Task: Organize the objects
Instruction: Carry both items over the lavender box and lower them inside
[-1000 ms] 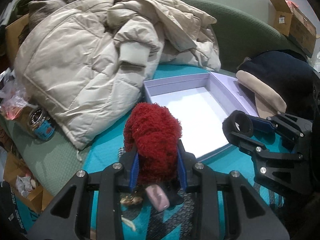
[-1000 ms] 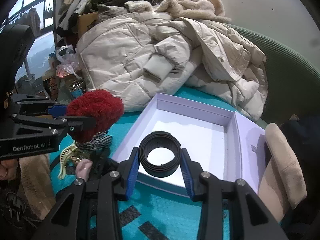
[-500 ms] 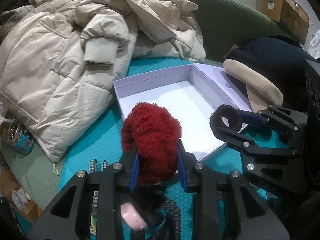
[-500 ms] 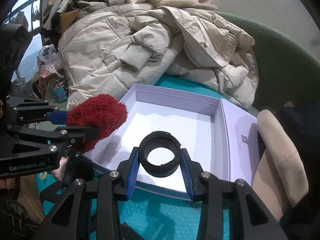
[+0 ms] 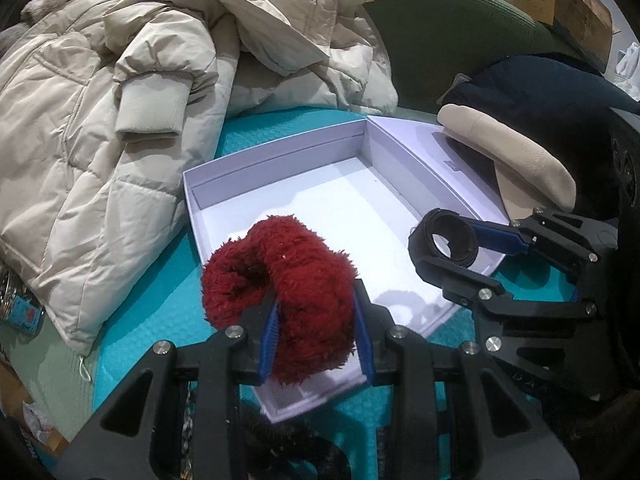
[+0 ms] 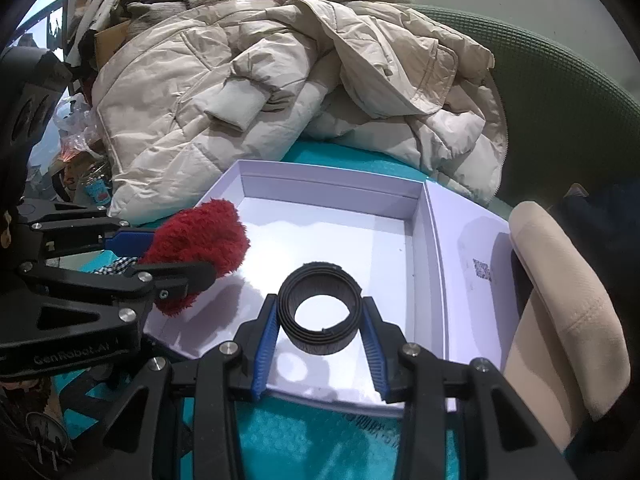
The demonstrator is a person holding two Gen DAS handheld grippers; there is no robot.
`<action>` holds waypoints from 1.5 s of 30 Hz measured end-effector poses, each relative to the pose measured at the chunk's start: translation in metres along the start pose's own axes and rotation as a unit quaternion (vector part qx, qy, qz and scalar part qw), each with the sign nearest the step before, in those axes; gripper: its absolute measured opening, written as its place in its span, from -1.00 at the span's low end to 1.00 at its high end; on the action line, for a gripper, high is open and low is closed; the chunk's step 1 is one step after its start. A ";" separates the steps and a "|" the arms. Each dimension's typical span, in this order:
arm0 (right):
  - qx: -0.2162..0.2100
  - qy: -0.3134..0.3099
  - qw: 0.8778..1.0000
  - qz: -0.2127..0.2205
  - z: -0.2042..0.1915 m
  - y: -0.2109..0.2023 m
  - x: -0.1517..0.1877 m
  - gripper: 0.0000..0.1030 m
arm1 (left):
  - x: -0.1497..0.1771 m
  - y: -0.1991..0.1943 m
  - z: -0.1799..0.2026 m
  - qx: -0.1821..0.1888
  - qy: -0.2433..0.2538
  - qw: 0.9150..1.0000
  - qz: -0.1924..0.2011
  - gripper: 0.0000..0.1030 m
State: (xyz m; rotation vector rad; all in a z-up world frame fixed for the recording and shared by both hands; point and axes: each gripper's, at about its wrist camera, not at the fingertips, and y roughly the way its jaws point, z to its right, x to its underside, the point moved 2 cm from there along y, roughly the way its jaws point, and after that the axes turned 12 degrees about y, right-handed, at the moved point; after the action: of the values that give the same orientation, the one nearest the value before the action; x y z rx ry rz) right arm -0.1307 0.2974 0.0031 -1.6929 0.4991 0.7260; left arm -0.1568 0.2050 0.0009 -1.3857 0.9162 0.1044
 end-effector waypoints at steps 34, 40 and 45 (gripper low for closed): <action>0.042 -0.008 0.997 -0.057 0.017 0.058 0.000 -0.22 | -0.011 0.078 0.002 0.022 0.017 0.998 -0.056 -0.39; 0.047 0.001 0.997 -0.063 0.019 0.057 0.001 -0.21 | -0.011 0.078 0.001 0.019 0.012 0.998 -0.061 -0.25; 0.050 0.007 0.997 -0.057 0.022 0.051 0.001 -0.20 | -0.010 0.071 -0.001 0.022 0.006 0.998 -0.058 -0.02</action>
State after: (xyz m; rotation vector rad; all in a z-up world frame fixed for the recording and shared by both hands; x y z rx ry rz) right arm -0.1685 0.3066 -0.0364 -1.6198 0.4376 0.5965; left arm -0.2036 0.2254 -0.0492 -1.3972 0.8412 -0.0128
